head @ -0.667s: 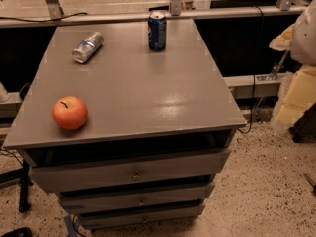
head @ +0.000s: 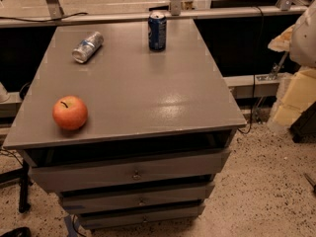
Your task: Pick apple
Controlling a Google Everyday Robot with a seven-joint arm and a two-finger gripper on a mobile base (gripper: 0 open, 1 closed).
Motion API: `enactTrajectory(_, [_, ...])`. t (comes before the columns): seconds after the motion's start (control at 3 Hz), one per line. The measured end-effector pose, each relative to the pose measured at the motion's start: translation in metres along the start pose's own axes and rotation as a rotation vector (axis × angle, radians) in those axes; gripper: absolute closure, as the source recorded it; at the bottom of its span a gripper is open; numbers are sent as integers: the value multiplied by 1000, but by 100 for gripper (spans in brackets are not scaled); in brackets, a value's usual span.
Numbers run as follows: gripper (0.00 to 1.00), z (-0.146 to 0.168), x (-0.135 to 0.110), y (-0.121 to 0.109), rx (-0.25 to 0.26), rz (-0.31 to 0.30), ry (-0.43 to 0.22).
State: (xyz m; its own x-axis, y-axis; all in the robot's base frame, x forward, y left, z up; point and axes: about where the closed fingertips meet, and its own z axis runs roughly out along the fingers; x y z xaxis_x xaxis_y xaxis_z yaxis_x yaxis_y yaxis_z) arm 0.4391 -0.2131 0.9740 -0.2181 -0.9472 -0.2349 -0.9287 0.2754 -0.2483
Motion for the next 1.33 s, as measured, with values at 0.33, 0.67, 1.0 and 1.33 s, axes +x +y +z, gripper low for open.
enactTrajectory(0.33, [0, 19, -16, 4, -16, 18, -112])
enactTrajectory(0.67, [0, 57, -61, 12, -52, 34, -321])
enactTrajectory(1.0, [0, 87, -119, 23, -84, 40, -524])
enactTrajectory(1.33, [0, 78, -147, 19, -67, 61, -614])
